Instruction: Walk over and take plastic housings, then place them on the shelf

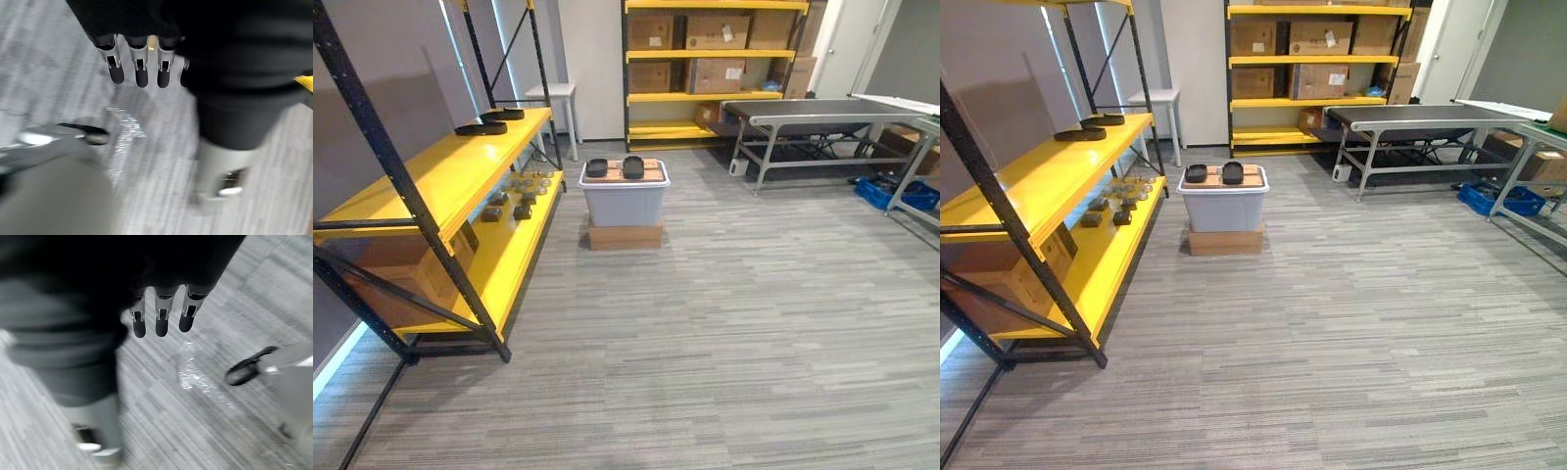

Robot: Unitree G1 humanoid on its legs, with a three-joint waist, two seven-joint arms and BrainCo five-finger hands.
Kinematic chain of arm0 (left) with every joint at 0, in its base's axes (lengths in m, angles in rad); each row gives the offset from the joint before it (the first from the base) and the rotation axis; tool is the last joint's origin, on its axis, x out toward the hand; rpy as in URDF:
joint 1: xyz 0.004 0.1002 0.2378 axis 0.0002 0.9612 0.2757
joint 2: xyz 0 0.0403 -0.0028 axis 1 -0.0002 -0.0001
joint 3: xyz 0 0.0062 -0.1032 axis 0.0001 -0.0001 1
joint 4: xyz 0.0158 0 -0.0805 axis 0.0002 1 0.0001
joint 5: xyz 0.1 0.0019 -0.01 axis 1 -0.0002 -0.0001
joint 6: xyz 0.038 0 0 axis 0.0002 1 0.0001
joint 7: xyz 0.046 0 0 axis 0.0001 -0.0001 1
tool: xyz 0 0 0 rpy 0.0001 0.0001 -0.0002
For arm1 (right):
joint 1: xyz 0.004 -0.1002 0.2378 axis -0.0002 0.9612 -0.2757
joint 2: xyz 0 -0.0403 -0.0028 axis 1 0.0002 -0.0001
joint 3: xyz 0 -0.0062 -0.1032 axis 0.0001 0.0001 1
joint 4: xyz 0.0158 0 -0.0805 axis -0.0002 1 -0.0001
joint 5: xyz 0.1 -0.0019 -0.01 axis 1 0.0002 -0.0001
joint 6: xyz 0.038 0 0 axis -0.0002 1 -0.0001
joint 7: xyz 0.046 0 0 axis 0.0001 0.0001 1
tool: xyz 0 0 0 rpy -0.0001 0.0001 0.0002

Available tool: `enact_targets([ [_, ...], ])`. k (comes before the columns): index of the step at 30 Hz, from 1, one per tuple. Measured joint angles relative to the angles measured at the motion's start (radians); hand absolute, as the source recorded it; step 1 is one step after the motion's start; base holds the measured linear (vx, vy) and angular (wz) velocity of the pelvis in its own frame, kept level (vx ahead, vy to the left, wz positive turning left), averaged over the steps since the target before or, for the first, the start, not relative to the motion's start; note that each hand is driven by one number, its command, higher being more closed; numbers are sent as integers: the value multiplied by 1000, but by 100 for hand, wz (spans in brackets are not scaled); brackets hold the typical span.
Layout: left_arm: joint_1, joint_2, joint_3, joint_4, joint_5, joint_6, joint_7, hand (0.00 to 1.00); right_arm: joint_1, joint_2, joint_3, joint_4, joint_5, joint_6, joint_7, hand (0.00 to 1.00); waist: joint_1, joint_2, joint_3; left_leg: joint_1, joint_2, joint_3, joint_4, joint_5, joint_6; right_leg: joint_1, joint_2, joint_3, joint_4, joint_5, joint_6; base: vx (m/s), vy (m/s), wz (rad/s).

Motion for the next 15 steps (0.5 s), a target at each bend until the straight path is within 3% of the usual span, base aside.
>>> enact_targets([
  [4, -35, 56, 52, -35, -19, -25, 1, 0, -57, -119, 3, -8, -38, -5, 9, 0, 0, 18, 21, 19, 0, 0, -14, -3, -5, 28, 1, -5, -21, 0, 5, 88, -22, -2],
  [7, -35, 65, 76, -37, -34, -32, 0, 0, -65, -152, 6, -16, -41, -19, 20, 0, 0, 19, 27, 39, 1, -3, -17, -11, -18, 51, 1, -25, -22, -13, 25, 57, -37, 7],
  [12, -26, 43, 73, -33, -53, -32, -6, 0, -58, -146, 43, -13, -30, -20, 28, 0, 1, 21, 34, 53, 2, -22, -18, -21, -33, 72, 0, -52, -21, -26, 45, 25, -26, 12],
  [15, -9, 5, 73, -25, -39, -35, 1, 0, -59, -100, 40, -13, -7, -21, 26, 0, 1, 21, 34, 60, 3, -21, -18, -26, -41, 73, 0, -52, -21, -29, 50, 0, 0, 0],
])
